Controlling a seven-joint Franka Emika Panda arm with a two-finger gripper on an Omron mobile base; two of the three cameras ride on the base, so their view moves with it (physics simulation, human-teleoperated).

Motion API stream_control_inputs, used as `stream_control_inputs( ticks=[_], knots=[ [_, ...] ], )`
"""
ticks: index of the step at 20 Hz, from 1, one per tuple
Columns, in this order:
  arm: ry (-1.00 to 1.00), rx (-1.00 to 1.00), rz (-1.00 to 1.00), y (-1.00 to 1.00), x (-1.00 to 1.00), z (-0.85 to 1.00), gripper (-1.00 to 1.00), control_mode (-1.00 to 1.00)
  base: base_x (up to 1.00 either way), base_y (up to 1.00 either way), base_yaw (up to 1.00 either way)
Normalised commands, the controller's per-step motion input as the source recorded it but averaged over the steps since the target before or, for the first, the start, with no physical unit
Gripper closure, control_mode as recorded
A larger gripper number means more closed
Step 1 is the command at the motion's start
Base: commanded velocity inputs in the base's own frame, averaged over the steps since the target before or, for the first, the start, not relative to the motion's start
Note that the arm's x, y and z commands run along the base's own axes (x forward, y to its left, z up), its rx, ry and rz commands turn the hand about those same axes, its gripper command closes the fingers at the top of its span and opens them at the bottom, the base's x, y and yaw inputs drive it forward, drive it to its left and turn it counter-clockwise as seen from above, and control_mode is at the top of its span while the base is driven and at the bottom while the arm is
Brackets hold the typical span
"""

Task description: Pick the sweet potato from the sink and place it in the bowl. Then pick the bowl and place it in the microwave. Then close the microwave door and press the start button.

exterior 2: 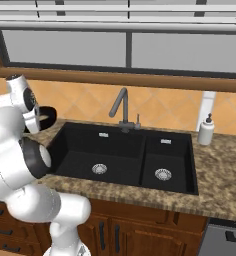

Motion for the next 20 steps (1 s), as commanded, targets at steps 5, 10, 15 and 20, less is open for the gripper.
stream_control_inputs(
  ticks=[5,10,15,20],
  knots=[
    [-0.02,0.01,-0.41,-0.77,-0.68,0.72,1.0,-1.0,0.0,0.0,0.0],
    [-0.15,0.06,-0.17,-0.67,-0.95,0.67,1.0,-1.0,0.0,0.0,0.0],
    [-0.35,0.07,-0.09,-0.45,-0.78,0.43,1.0,-1.0,0.0,0.0,0.0],
    [-0.04,0.07,-0.07,-0.36,-0.51,0.69,1.0,-1.0,0.0,0.0,0.0]
  ],
)
